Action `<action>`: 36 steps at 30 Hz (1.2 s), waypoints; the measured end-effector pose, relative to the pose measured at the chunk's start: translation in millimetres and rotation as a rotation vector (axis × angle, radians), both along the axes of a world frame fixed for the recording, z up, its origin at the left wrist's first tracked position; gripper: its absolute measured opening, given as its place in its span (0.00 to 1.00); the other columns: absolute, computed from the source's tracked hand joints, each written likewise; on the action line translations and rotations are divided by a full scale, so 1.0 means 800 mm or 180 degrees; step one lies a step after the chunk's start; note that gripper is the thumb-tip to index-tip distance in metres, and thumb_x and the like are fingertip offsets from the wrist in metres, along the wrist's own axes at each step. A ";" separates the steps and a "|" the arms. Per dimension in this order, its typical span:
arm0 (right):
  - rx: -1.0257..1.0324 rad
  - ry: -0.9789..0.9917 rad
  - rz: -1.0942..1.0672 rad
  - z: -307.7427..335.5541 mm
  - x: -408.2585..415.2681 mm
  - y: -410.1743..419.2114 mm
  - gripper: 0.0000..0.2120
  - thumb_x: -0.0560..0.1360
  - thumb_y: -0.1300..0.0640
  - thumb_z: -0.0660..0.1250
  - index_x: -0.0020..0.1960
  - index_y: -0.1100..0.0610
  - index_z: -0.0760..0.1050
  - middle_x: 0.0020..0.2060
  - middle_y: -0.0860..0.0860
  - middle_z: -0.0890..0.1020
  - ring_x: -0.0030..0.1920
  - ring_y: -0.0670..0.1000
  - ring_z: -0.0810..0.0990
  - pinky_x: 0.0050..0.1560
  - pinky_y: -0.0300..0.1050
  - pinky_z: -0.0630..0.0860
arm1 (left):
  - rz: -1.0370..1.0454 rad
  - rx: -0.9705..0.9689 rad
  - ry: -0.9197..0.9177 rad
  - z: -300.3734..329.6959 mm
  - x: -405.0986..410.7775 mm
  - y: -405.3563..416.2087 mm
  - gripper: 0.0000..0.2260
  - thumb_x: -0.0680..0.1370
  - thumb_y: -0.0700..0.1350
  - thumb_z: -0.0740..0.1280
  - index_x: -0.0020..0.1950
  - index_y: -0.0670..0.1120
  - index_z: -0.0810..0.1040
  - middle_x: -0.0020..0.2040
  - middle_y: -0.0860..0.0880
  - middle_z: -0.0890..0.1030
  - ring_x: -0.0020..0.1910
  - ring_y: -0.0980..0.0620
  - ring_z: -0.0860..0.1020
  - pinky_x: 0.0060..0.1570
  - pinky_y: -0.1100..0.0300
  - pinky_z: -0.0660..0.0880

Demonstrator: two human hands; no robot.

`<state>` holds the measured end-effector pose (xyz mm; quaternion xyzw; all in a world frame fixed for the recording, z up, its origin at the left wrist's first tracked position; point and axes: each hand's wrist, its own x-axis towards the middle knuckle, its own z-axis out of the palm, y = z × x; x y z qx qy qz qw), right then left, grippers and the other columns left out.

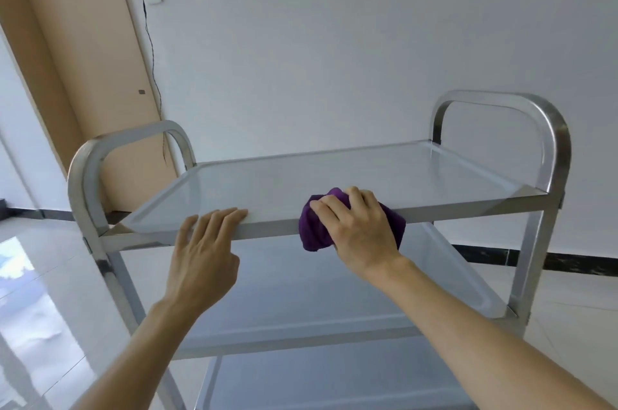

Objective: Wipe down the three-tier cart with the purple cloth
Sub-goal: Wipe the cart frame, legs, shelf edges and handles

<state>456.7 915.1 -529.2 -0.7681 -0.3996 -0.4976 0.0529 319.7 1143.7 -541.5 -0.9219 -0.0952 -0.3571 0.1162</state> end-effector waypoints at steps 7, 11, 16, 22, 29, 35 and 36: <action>0.0394 -0.0007 -0.0547 -0.014 0.056 -0.093 0.22 0.63 0.71 0.70 0.55 0.58 0.79 0.48 0.51 0.82 0.46 0.62 0.75 0.48 0.56 0.71 | 0.0131 -0.0364 -0.0020 0.003 -0.006 0.010 0.29 0.68 0.39 0.73 0.68 0.48 0.69 0.64 0.51 0.75 0.65 0.47 0.71 0.75 0.41 0.51; 0.0468 0.0128 -0.0789 -0.016 0.044 -0.065 0.16 0.67 0.70 0.66 0.54 0.61 0.78 0.48 0.55 0.81 0.48 0.64 0.75 0.50 0.59 0.70 | 0.0198 -0.0488 0.0006 0.001 0.001 -0.006 0.30 0.66 0.41 0.72 0.66 0.46 0.68 0.63 0.50 0.73 0.66 0.47 0.68 0.76 0.40 0.43; 0.0120 0.0187 -0.0502 -0.005 -0.014 0.031 0.15 0.66 0.68 0.67 0.52 0.60 0.76 0.48 0.56 0.80 0.46 0.62 0.75 0.48 0.57 0.73 | 0.0164 -0.0483 -0.0002 0.001 0.001 -0.005 0.30 0.65 0.40 0.71 0.66 0.46 0.68 0.62 0.49 0.73 0.65 0.46 0.68 0.76 0.39 0.42; -0.0238 0.0121 -0.0252 0.003 -0.021 0.045 0.24 0.64 0.66 0.66 0.60 0.57 0.75 0.51 0.51 0.80 0.48 0.59 0.76 0.50 0.52 0.74 | 0.0159 -0.0397 0.0056 0.002 -0.005 0.011 0.31 0.66 0.38 0.72 0.68 0.47 0.67 0.63 0.49 0.74 0.66 0.46 0.69 0.76 0.39 0.46; 0.0067 0.0319 -0.0643 -0.003 0.065 -0.100 0.23 0.63 0.66 0.73 0.58 0.57 0.78 0.50 0.51 0.82 0.48 0.61 0.75 0.49 0.55 0.73 | 0.0145 -0.0448 -0.0016 0.002 0.000 0.015 0.30 0.67 0.37 0.72 0.67 0.47 0.68 0.62 0.48 0.75 0.66 0.45 0.69 0.76 0.40 0.46; 0.0446 0.0627 -0.0885 -0.008 0.089 -0.138 0.21 0.64 0.67 0.74 0.56 0.57 0.79 0.49 0.51 0.82 0.49 0.62 0.74 0.53 0.56 0.70 | 0.0316 -0.0732 -0.0041 0.009 0.012 -0.009 0.24 0.70 0.39 0.71 0.64 0.42 0.70 0.58 0.43 0.75 0.64 0.39 0.69 0.76 0.40 0.45; 0.0462 0.0658 -0.0905 -0.008 0.086 -0.134 0.21 0.64 0.67 0.74 0.56 0.57 0.78 0.49 0.51 0.82 0.50 0.62 0.74 0.54 0.56 0.70 | 0.0328 -0.0799 -0.0044 0.013 0.018 -0.019 0.23 0.70 0.40 0.72 0.63 0.39 0.70 0.57 0.41 0.76 0.64 0.36 0.70 0.76 0.39 0.48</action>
